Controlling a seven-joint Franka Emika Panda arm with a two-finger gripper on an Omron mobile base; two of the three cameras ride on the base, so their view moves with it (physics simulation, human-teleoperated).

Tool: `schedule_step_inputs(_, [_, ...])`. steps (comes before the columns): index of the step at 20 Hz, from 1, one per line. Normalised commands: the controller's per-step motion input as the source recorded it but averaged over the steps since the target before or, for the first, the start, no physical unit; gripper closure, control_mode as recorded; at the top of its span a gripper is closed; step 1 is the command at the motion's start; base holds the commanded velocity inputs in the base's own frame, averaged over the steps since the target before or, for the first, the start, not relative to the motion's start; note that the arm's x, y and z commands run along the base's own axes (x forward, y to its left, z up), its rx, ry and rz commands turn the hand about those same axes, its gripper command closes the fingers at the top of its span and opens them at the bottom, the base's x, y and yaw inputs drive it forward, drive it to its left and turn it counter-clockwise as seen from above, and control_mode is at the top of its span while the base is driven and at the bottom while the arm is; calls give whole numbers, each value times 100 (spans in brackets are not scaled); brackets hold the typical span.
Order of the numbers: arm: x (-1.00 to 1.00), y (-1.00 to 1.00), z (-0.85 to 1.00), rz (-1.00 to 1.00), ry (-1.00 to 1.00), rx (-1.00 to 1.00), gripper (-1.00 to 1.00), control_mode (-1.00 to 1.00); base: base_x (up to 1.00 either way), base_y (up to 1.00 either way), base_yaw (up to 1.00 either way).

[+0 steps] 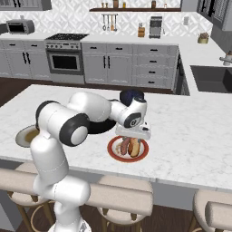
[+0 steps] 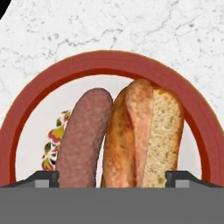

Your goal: Place one bun and one sausage from the bowl on each plate.

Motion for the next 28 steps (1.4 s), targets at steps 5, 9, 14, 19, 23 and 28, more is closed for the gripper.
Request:
schedule_step_inputs(5, [-29, 53, 59, -7, -3, -5, -100, -100, 0, 0, 0])
schedule_step_inputs(9, [-27, 79, 73, -2, -7, -3, -100, -100, 0, 0, 0])
schedule_step_inputs(14, [2, 97, 46, -2, -4, -4, -100, -100, 0, 0, 0])
schedule_step_inputs(19, [36, 75, 18, 0, -1, -2, -100, -100, 0, 0, 0])
schedule_step_inputs(23, [65, 55, 0, 5, -1, -1, -100, -100, 0, 0, 0])
schedule_step_inputs(28, [71, 17, 0, 10, -6, 0, -100, -100, 0, 0, 0])
